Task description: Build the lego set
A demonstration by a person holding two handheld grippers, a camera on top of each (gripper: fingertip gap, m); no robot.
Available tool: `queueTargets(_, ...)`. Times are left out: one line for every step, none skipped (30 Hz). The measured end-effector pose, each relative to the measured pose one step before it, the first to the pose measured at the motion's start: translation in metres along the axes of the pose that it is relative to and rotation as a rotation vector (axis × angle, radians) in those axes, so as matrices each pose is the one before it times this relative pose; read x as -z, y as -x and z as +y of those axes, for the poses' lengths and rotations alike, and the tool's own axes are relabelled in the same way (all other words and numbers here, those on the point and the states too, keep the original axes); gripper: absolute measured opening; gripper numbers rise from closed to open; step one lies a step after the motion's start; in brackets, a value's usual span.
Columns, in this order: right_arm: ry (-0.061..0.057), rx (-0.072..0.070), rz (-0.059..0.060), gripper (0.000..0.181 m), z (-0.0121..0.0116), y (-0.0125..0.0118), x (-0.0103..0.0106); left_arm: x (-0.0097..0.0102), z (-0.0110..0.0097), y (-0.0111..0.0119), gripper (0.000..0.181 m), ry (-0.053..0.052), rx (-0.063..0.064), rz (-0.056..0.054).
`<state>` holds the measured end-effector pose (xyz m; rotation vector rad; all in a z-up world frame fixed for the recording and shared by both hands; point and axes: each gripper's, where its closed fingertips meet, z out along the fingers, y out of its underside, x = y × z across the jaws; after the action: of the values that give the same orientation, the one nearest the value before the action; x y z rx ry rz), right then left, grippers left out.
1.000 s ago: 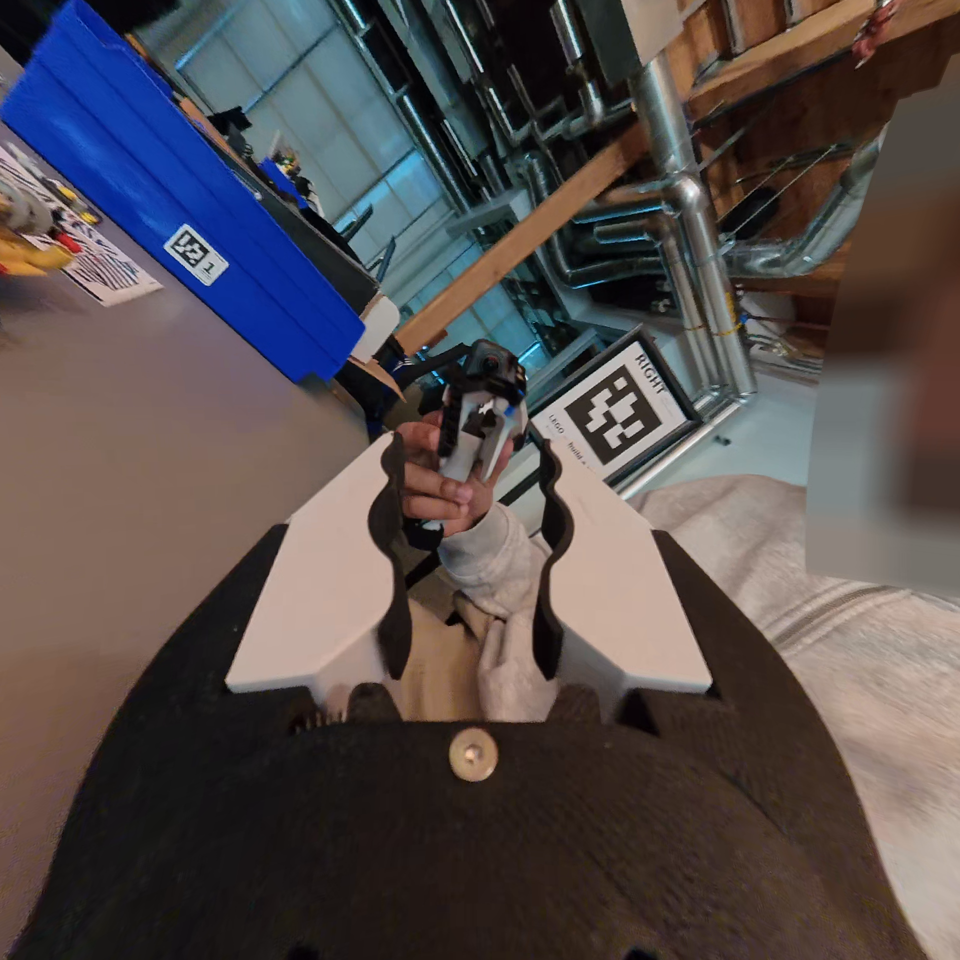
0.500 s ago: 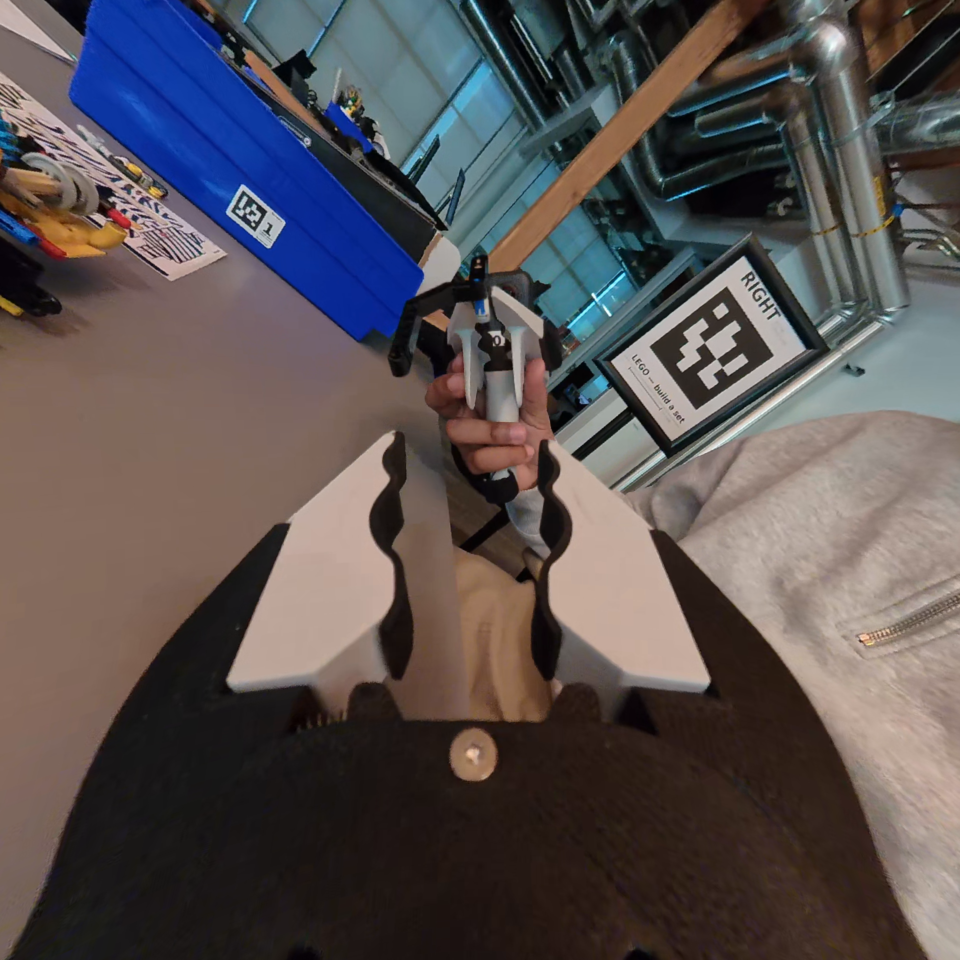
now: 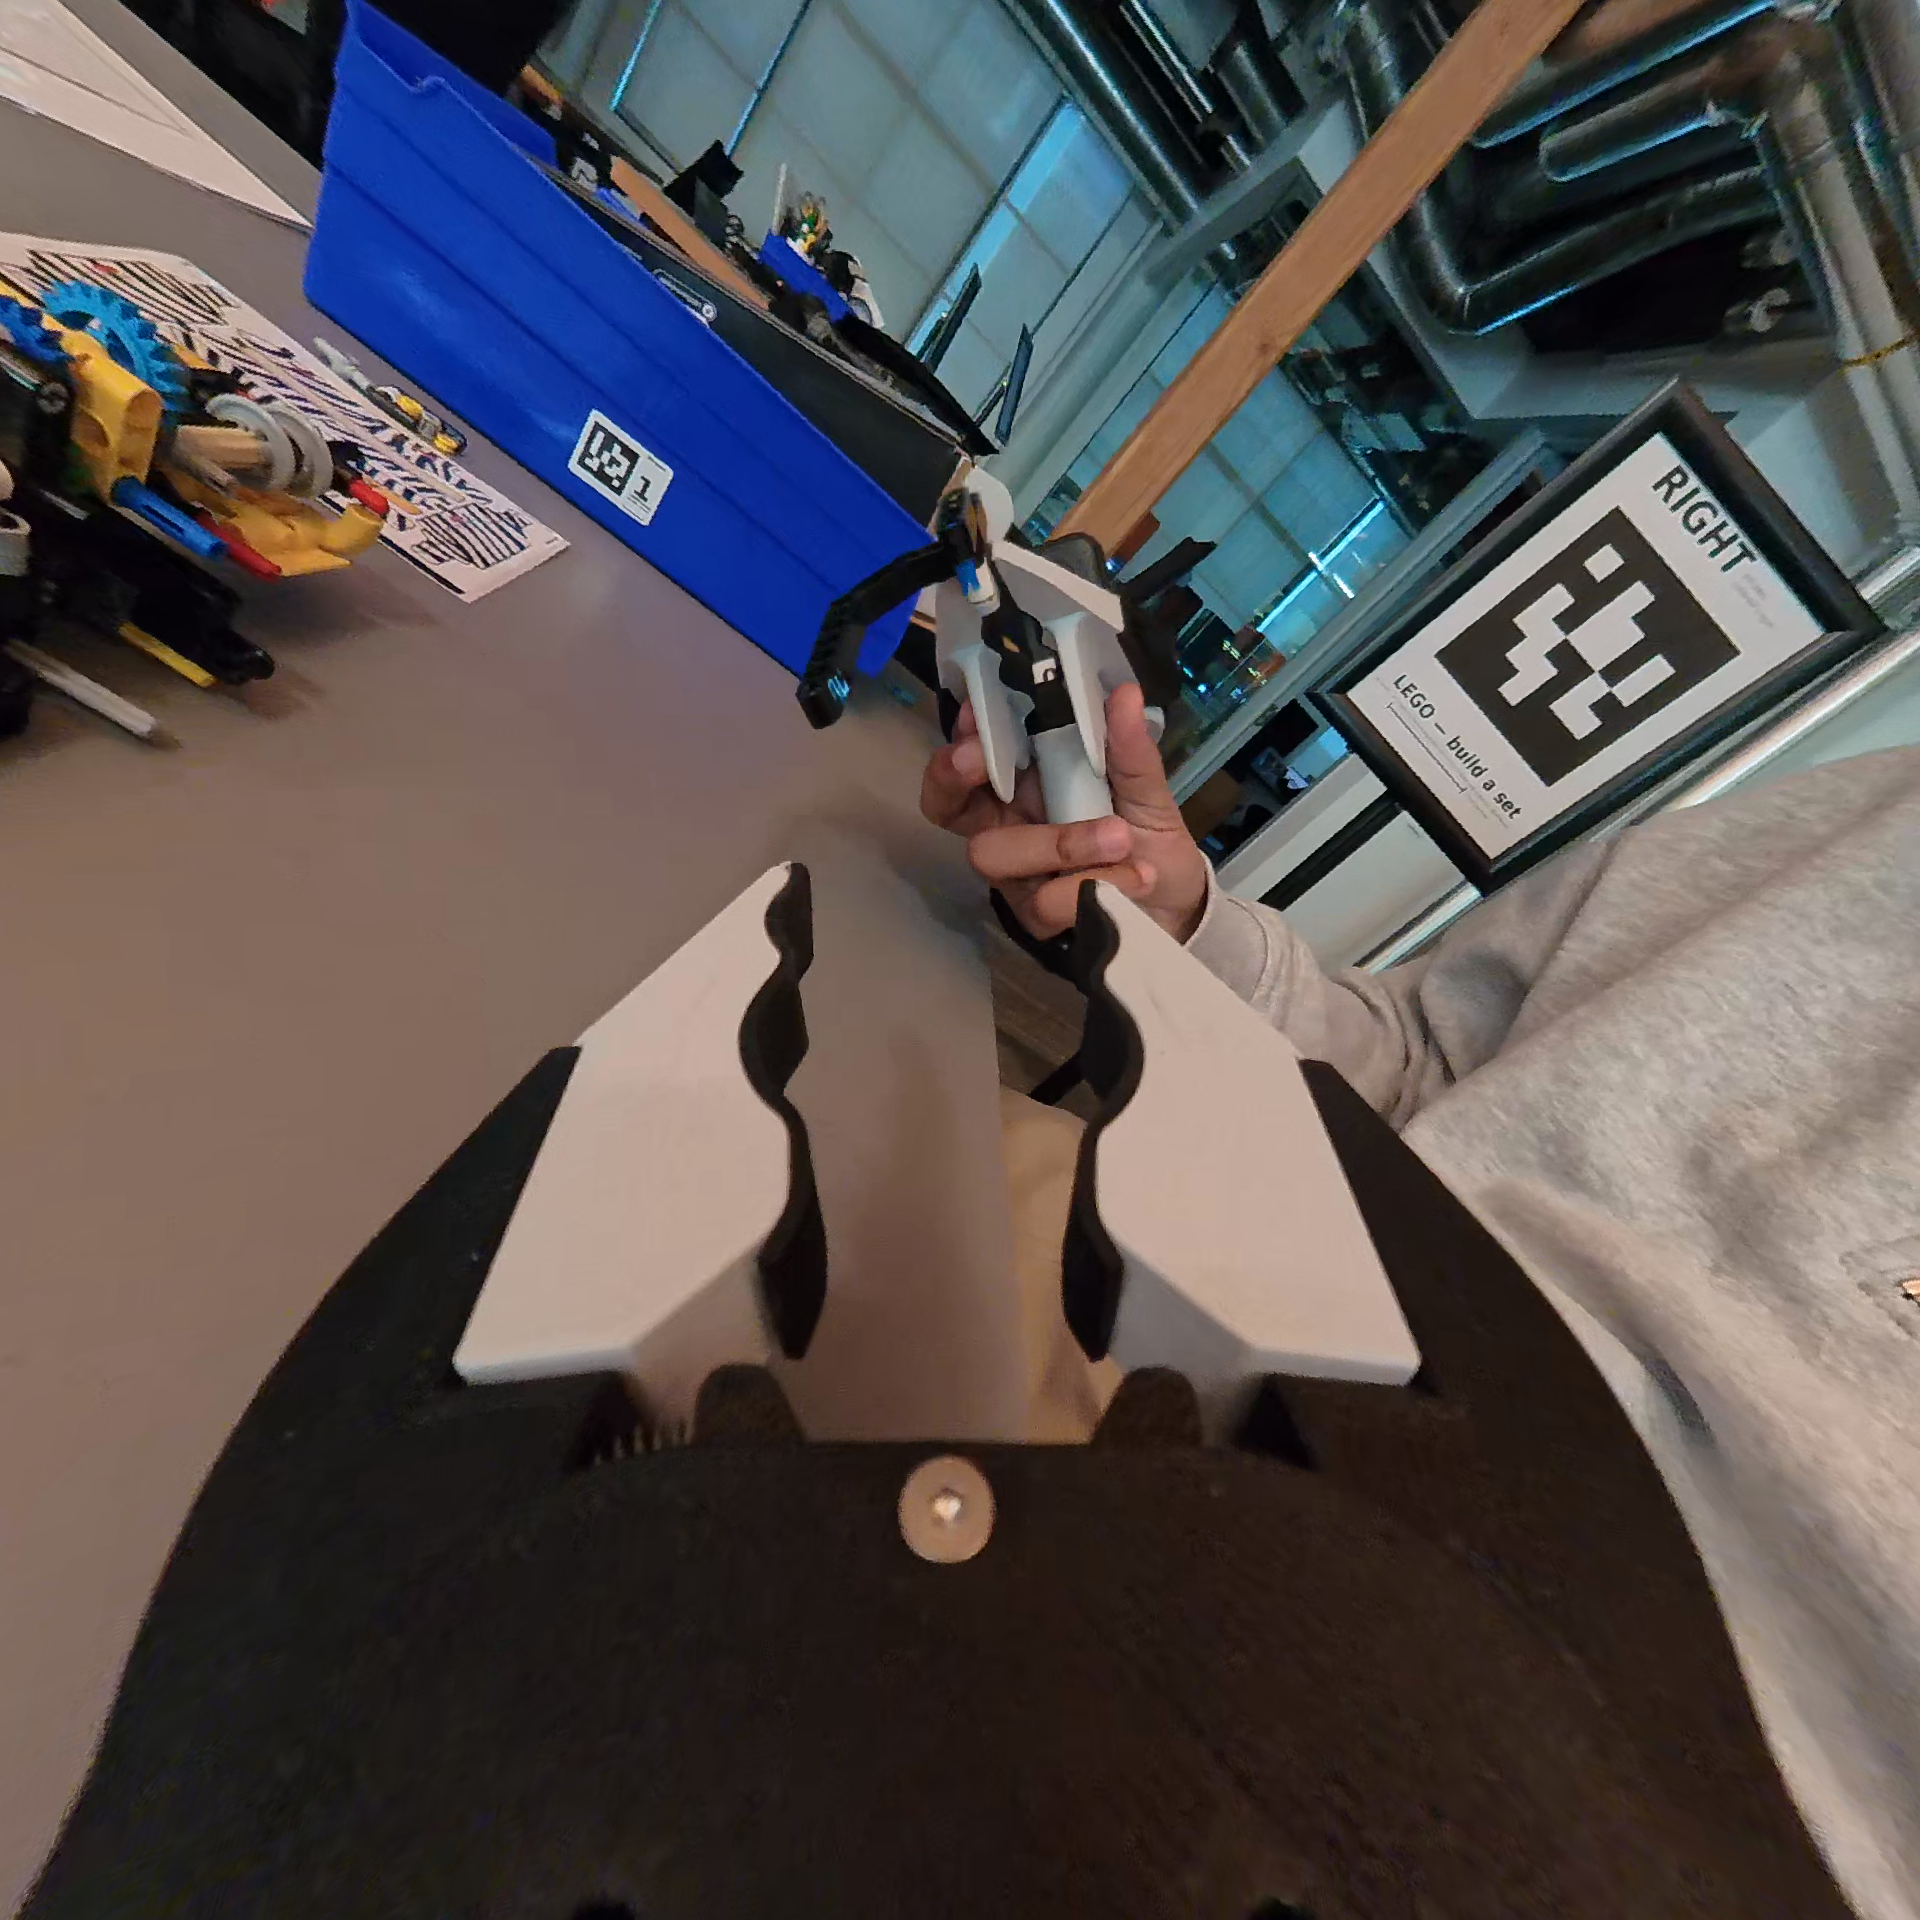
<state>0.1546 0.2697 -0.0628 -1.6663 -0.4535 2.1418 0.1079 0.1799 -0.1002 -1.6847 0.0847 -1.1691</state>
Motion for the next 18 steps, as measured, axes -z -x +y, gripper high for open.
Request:
queueTargets(-0.0035,-0.0111,0.0020,0.005,-0.00098,-0.00169,0.00050,0.00000,-0.00041,0.00039,0.050,-0.0029,-0.0048,-0.0037)
queueTargets(-0.0036,-0.0101,0.0014,0.005,-0.00089,-0.00127,0.00042,0.00002,-0.00030,0.00020,0.050,-0.0017,-0.0018,-0.0022)
queueTargets(-0.0034,-0.0090,0.0005,0.005,-0.00089,-0.00100,0.00038,0.00008,-0.00003,0.00001,0.049,0.0001,0.0003,0.0001)
queueTargets(-0.0028,-0.0074,-0.0005,0.005,-0.00074,-0.00071,0.00037,-0.00007,0.00034,-0.00044,0.048,0.0030,0.0009,0.0023)
queueTargets(-0.0022,-0.0053,-0.0008,0.005,-0.00060,-0.00048,0.00024,-0.00022,0.00062,-0.00073,0.047,0.0049,-0.0005,0.0039)
queueTargets(-0.0018,-0.0035,-0.0012,0.005,-0.00038,-0.00024,0.00021,-0.00041,0.00072,-0.00025,0.047,0.0044,-0.0029,0.0001)
queueTargets(-0.0014,-0.0005,-0.0040,0.005,-0.00023,0.00044,0.00024,-0.00057,0.00073,-0.00001,0.047,0.0043,-0.0048,-0.0031)
queueTargets(-0.0005,0.0011,-0.0047,0.005,-0.00006,0.00056,0.00028,-0.00057,0.00065,-0.00013,0.047,0.0042,-0.0056,-0.0035)
queueTargets(0.0007,0.0027,-0.0067,0.005,0.00003,0.00088,0.00022,-0.00050,0.00050,-0.00015,0.047,0.0032,-0.0061,-0.0032)
queueTargets(-0.0003,0.0019,-0.0053,0.005,-0.00002,0.00079,0.00015,-0.00034,0.00025,-0.00023,0.046,0.0014,-0.0060,-0.0027)
queueTargets(-0.0005,0.0038,-0.0061,0.005,-0.00003,0.00118,-0.00007,-0.00027,0.00033,-0.00015,0.046,0.0013,-0.0038,-0.0019)
queueTargets(0.0018,0.0059,-0.0036,0.005,0.00021,0.00105,-0.00012,-0.00015,0.00009,0.00013,0.046,0.0009,-0.0007,-0.0014)
queueTargets(0.0024,0.0087,-0.0010,0.005,0.00054,0.00066,-0.00031,0.00006,-0.00017,0.00009,0.046,-0.0012,0.0012,0.0000)
queueTargets(0.0036,0.0085,0.0003,0.005,0.00076,0.00057,-0.00044,0.00029,-0.00039,0.00029,0.046,-0.0030,0.0022,0.0001)
queueTargets(0.0038,0.0074,-0.0017,0.005,0.00077,0.00093,-0.00043,0.00033,-0.00049,0.00013,0.046,-0.0035,0.0023,0.0004)
queueTargets(0.0038,0.0064,-0.0051,0.005,0.00095,0.00132,-0.00048,0.00027,-0.00034,0.00021,0.046,-0.0032,0.0018,0.0001)
queueTargets(0.0030,0.0063,-0.0078,0.005,0.00082,0.00173,-0.00045,0.00020,-0.00036,0.00029,0.046,-0.0022,0.0011,-0.0011)
queueTargets(0.0019,0.0079,-0.0090,0.005,0.00063,0.00187,-0.00024,0.00008,-0.00013,0.00009,0.046,-0.0009,0.0002,-0.0007)
